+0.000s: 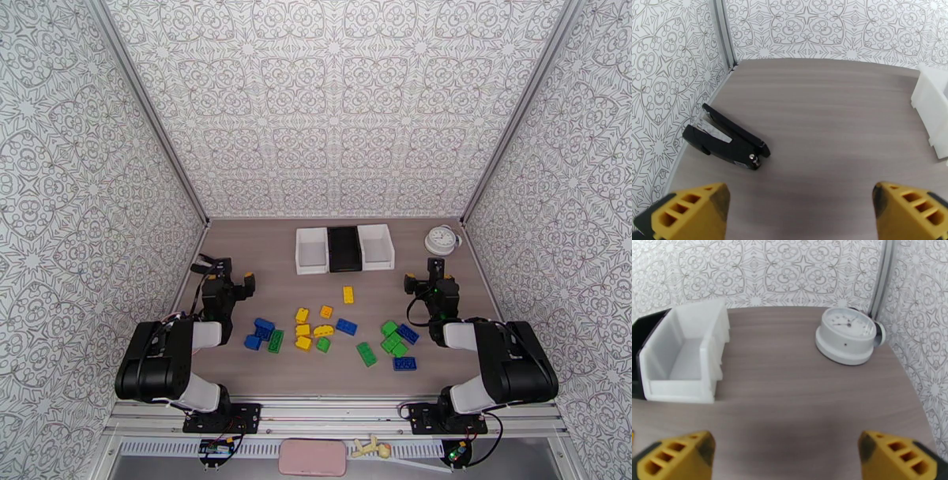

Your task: Sort the legos into containers by color

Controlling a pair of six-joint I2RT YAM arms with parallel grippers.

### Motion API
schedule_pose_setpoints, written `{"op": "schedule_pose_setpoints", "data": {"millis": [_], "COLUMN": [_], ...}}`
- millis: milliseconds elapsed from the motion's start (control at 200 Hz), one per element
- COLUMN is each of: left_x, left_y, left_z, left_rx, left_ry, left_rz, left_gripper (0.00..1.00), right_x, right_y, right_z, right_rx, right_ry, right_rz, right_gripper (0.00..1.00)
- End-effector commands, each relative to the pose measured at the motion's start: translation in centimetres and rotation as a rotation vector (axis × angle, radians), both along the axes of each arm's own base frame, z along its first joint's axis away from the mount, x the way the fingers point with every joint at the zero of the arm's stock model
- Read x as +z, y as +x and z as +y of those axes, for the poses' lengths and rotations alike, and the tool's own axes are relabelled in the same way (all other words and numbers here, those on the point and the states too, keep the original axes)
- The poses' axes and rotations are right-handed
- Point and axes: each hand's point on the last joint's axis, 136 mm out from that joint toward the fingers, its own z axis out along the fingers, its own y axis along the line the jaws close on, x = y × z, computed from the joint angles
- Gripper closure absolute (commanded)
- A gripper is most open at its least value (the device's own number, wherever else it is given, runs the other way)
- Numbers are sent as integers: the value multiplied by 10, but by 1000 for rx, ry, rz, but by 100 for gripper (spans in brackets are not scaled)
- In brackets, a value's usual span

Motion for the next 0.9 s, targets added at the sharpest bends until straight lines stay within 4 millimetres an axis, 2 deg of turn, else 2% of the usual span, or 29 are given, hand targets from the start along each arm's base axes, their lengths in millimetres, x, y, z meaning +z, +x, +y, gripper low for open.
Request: {"op": "schedule_pose_setpoints", "data": {"millis": [0,800,895], "left_x": [-1,0,8], "left_y": [2,2,0], "left_z": [0,0,0], "left_rx": [0,1,20], "left_ry": [-8,-8,7], "left_rz": [8,5,-1], "left_gripper": [0,0,0], "right_x": [5,7,9], "right_y": [5,4,3], "right_z": [1,1,1], "right_rx": [10,10,11], "right_ry": [-1,-2,-2], "right_rz": [-9,-17,-23], "right_gripper": [1,0,1]}}
